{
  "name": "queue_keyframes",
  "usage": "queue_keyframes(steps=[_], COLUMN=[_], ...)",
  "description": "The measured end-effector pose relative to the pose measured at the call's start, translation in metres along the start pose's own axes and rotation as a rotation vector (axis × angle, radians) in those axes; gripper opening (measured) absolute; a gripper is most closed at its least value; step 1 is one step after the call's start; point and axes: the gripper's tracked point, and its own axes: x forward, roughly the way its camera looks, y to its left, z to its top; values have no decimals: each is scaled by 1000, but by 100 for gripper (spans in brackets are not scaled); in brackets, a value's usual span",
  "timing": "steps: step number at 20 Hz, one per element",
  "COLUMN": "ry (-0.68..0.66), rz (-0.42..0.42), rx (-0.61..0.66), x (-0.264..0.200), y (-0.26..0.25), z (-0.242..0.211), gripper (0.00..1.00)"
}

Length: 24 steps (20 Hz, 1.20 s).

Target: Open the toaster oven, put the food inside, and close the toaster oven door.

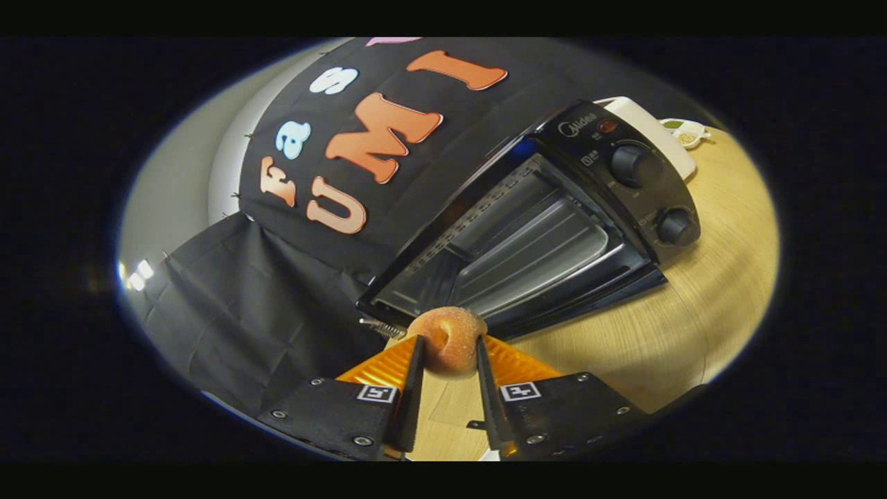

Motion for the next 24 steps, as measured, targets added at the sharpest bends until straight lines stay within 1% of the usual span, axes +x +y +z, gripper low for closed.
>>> queue_keyframes(steps=[3, 7, 12, 13, 14, 17, 19, 20, 21, 22, 24], ry=[-27, -79, -111, -122, -132, -173, -189, -205, -222, -236, -248], rz=[-18, -12, -55, -80, -92, -72, -104, -108, -124, -143, -150], rx=[-19, -30, -5, -2, 1, -5, -20, -37, -58, -76, -83], x=[23, 46, 69, 74, 74, 79, 80, 78, 77, 78, 77], y=[-4, -2, -19, -25, -31, -24, -27, -25, -27, -31, -33], z=[10, 28, 40, 43, 44, 49, 50, 53, 57, 60, 63], gripper=[40, 40, 40, 40, 40, 41, 41, 51, 55, 61, 68])
